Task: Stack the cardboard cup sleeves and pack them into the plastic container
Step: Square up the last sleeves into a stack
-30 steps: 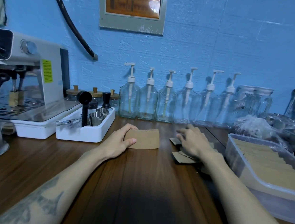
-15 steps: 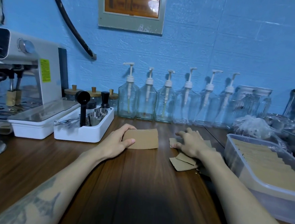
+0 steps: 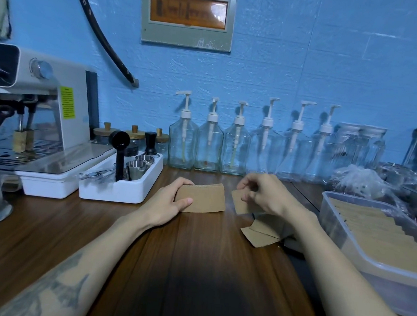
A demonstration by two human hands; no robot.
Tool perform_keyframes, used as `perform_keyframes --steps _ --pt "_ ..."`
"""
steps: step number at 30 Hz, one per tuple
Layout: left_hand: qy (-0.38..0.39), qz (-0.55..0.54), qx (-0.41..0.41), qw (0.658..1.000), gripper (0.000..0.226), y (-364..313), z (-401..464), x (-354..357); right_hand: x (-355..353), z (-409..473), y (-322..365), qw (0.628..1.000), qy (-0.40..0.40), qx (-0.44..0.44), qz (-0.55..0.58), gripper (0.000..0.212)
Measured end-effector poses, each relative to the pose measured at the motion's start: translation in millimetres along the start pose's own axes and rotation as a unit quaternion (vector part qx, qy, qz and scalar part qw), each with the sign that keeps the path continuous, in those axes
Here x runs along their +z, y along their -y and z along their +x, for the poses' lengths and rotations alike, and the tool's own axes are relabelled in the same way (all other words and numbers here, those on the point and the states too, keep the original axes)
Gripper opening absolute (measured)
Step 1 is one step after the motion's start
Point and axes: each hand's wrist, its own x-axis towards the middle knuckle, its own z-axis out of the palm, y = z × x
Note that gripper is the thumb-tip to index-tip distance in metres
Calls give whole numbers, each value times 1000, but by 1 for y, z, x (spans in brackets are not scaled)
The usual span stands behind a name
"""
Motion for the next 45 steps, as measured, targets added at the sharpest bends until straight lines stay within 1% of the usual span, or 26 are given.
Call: perform_keyframes --steps 2,4,5,7,8,10,12,13,14,15,16,18,19,21,23,25,27,30,32,33,37,39,45 --pt "0 1 0 1000 27 0 0 0 -6 -1 8 996 -30 -23 76 30" --pt "2 1 -1 1000 28 0 -1 0 -10 -4 17 979 -71 -59 182 37" --pt "4 2 -1 1000 28 -1 -1 0 -11 -5 21 968 -86 -69 224 44" --pt "8 2 -5 1000 29 -2 -1 0 -10 -7 28 953 -93 -78 279 56" --pt "10 0 -8 1000 29 -2 -1 0 -8 -8 32 945 -86 -75 307 59" --pt "13 -9 -17 1000 28 -4 -2 -1 1 -8 38 928 -69 -44 365 55" --pt "17 -18 -31 999 19 -7 -4 -1 13 -6 40 923 -71 8 379 39" --pt "20 -27 -34 999 19 -8 -5 -1 19 -4 39 926 -78 36 367 30" --pt "22 -36 -34 998 25 -9 -7 -1 24 -3 37 934 -88 58 340 21" --pt "24 -44 -34 998 33 -11 -8 -2 29 -2 35 950 -97 69 288 11" --pt "25 -50 -32 998 40 -12 -9 -2 33 -2 32 969 -104 73 213 6" --pt "24 -55 -30 998 47 -15 -9 -2 38 -4 29 989 -102 85 66 8" --pt "23 -52 -29 998 45 -15 -9 -1 40 -6 29 992 -92 87 26 9" --pt "20 -35 -23 999 36 -11 -8 0 43 -7 32 994 -65 78 -26 35" --pt "19 -12 -11 1000 31 -7 -6 0 46 -7 34 997 -43 47 -47 54" --pt "18 1 -1 1000 30 -5 -4 -1 46 -7 35 998 -26 14 -53 66" --pt "17 6 6 1000 29 -4 -3 -1 46 -7 35 998 -4 -20 -56 74" --pt "18 10 13 1000 29 -2 -3 -1 50 -9 36 994 53 -72 -61 76" --pt "19 9 15 1000 29 -3 -3 -1 54 -9 38 989 88 -86 -82 77" --pt "19 9 15 1000 31 -3 -3 -1 56 -9 38 988 93 -86 -88 77" --pt "5 18 -6 1000 50 -4 -4 0 54 -8 41 987 76 -97 -107 74" --pt "1 9 -8 1000 56 -6 -4 1 54 -9 41 985 74 -103 -114 75" --pt "5 22 47 999 40 -10 -5 2 58 -11 40 984 73 -106 -121 81"
